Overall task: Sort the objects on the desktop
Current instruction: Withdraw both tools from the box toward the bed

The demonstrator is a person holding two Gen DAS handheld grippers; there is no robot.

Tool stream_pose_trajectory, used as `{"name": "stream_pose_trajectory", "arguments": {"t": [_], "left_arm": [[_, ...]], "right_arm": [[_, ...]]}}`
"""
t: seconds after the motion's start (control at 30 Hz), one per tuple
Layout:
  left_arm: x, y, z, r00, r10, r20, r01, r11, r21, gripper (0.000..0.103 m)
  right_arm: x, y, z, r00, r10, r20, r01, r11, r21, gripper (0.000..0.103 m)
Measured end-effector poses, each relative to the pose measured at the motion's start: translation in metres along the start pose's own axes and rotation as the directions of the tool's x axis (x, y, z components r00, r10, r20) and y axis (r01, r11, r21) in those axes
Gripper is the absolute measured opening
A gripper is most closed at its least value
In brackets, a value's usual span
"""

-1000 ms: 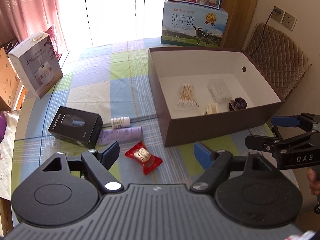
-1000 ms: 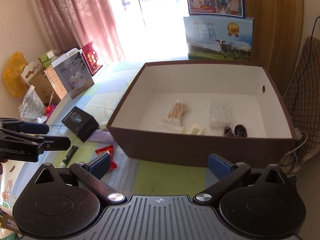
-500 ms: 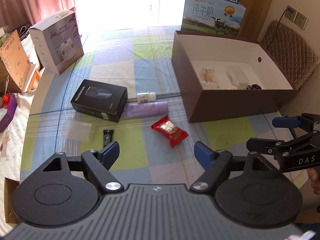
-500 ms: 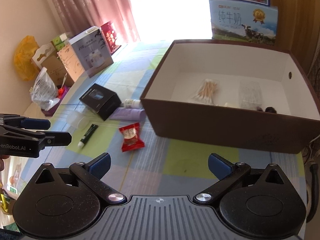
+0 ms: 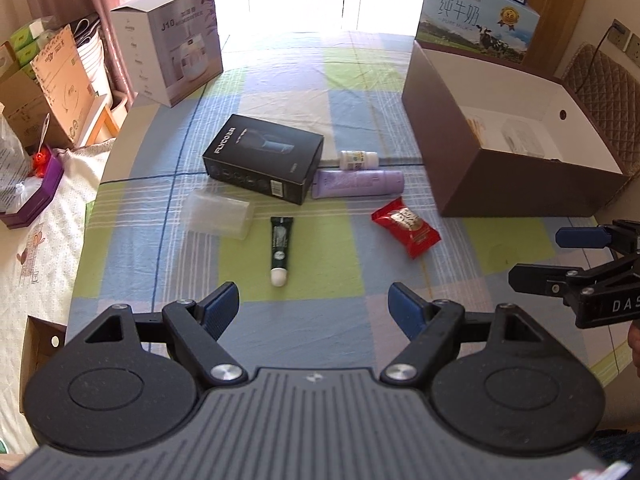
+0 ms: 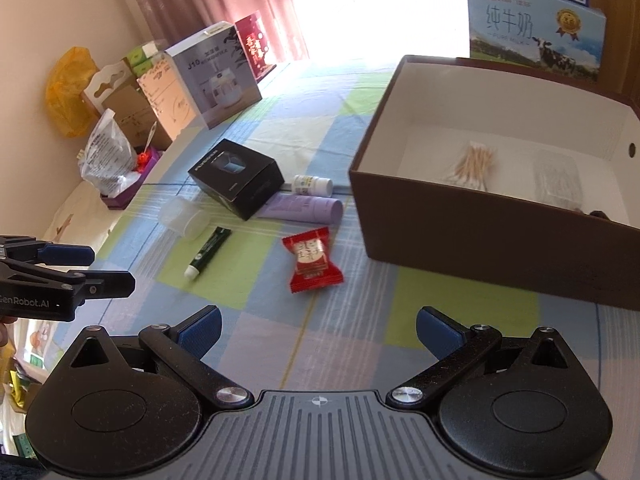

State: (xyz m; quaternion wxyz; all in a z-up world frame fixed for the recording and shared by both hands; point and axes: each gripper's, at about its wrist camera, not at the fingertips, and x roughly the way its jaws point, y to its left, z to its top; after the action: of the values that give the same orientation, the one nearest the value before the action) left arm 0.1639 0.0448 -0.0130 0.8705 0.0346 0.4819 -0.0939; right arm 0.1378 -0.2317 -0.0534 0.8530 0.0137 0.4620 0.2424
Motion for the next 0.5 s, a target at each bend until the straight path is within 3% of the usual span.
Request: {"name": "stream_pose_trajectory", "arguments": {"t": [0.5], "left_arm": [[0.022,0.028,-0.002,0.999,0.036,-0.015,-0.036,0.999,0.009,0.078]], "right_arm": [[0.036,0.027,0.007,0.997,0.05,0.052,-0.048,0.998,-0.048,0.1]]}}
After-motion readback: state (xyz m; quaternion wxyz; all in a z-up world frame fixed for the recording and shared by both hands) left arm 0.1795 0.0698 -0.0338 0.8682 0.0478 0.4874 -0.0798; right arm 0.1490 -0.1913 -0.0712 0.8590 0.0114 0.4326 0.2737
